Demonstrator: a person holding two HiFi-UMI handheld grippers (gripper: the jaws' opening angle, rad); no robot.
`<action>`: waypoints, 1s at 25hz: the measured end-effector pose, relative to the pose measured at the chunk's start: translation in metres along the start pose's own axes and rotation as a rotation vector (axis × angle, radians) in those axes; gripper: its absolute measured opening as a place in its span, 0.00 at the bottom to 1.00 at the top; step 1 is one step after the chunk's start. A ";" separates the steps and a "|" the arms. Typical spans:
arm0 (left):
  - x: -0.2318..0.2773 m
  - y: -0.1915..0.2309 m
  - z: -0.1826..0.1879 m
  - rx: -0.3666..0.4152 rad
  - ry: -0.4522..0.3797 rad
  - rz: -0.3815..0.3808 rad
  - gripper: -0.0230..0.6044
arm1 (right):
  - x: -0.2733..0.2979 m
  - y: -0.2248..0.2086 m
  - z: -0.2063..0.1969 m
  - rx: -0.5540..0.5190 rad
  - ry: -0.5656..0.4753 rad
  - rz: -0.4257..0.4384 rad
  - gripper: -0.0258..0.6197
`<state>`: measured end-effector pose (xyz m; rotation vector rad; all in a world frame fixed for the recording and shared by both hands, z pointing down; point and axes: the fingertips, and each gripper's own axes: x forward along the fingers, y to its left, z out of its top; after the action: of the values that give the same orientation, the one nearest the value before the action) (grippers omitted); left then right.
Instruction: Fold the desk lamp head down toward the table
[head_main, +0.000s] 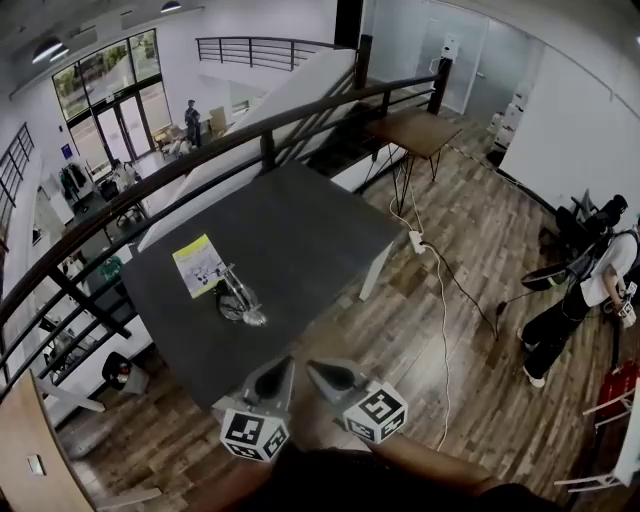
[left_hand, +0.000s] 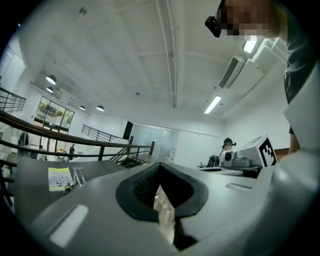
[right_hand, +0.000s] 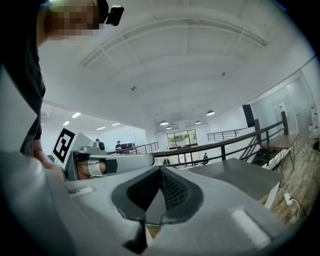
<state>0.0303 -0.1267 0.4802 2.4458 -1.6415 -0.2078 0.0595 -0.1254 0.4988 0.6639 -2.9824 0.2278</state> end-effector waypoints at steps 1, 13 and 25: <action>-0.008 -0.009 -0.008 -0.005 0.008 0.017 0.04 | -0.010 0.005 -0.005 0.018 0.002 0.012 0.04; -0.109 -0.054 -0.043 -0.030 0.052 0.159 0.04 | -0.061 0.095 -0.027 0.078 -0.016 0.130 0.04; -0.252 -0.048 -0.013 0.024 0.011 0.139 0.04 | -0.058 0.233 -0.025 0.052 -0.060 0.101 0.04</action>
<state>-0.0188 0.1250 0.4849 2.3326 -1.8109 -0.1549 0.0135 0.1115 0.4879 0.5346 -3.0807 0.2987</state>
